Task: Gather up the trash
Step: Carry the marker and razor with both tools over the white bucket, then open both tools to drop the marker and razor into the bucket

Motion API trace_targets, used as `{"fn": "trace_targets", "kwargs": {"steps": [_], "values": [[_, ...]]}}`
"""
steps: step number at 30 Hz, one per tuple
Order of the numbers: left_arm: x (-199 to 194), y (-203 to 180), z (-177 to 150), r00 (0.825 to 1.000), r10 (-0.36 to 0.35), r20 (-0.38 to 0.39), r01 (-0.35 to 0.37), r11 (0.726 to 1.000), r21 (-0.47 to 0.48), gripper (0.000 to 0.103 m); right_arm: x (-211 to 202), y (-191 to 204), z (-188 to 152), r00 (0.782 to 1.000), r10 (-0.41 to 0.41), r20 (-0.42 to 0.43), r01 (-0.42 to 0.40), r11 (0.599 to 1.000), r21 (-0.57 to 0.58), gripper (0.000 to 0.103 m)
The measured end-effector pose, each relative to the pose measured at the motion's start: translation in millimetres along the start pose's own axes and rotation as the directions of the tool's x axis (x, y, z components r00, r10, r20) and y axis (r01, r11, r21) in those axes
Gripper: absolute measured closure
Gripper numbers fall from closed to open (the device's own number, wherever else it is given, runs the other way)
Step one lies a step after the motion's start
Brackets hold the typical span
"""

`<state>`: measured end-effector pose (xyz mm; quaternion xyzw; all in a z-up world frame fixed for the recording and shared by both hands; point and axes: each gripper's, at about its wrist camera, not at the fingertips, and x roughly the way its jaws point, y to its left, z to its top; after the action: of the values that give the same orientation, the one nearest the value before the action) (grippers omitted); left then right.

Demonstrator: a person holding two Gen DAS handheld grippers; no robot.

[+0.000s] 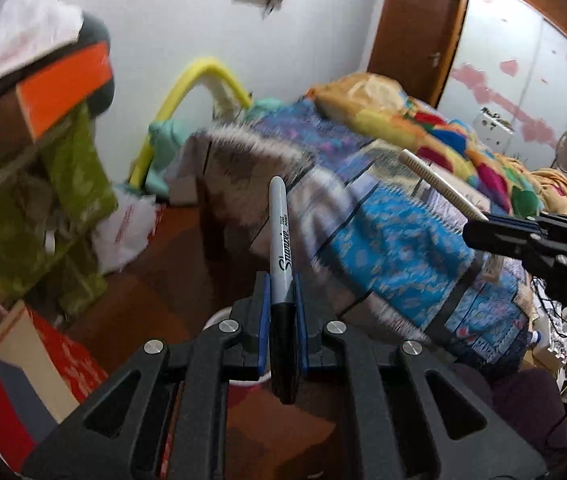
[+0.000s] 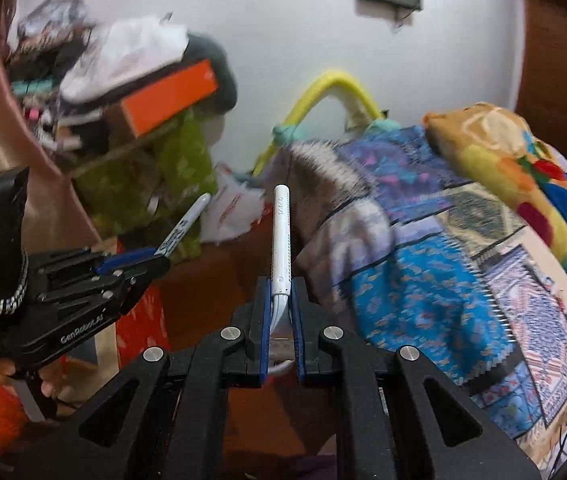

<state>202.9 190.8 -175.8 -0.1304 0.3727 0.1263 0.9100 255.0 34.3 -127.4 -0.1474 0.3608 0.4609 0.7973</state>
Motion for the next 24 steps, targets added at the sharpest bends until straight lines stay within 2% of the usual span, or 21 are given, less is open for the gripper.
{"fn": "trace_targets", "kwargs": {"steps": [6, 11, 15, 20, 24], "values": [[39.4, 26.8, -29.7, 0.994, 0.008, -0.113, -0.015, 0.998, -0.063, 0.092, 51.6, 13.0, -18.9, 0.991, 0.036, -0.131, -0.037, 0.999, -0.005, 0.094], [74.5, 44.6, -45.7, 0.982, 0.011, -0.191, -0.031, 0.994, -0.101, 0.092, 93.5, 15.9, -28.4, 0.971, 0.059, -0.233, -0.060, 0.998, 0.003, 0.094], [104.7, 54.8, -60.3, 0.967, 0.016, -0.256, -0.048, 0.992, -0.120, 0.092, 125.2, 13.0, -31.9, 0.955, 0.065, -0.289, -0.061, 0.998, 0.024, 0.094], [134.5, 63.3, -71.6, 0.947, 0.026, -0.319, -0.069, 0.990, -0.126, 0.092, 173.5, 5.0, -30.9, 0.921, 0.120, -0.371, -0.088, 0.991, 0.103, 0.094], [153.8, 73.6, -78.0, 0.936, 0.025, -0.352, -0.086, 0.984, -0.157, 0.092, 199.1, 3.5, -21.8, 0.914, 0.127, -0.386, -0.088, 0.989, 0.116, 0.094]]}}
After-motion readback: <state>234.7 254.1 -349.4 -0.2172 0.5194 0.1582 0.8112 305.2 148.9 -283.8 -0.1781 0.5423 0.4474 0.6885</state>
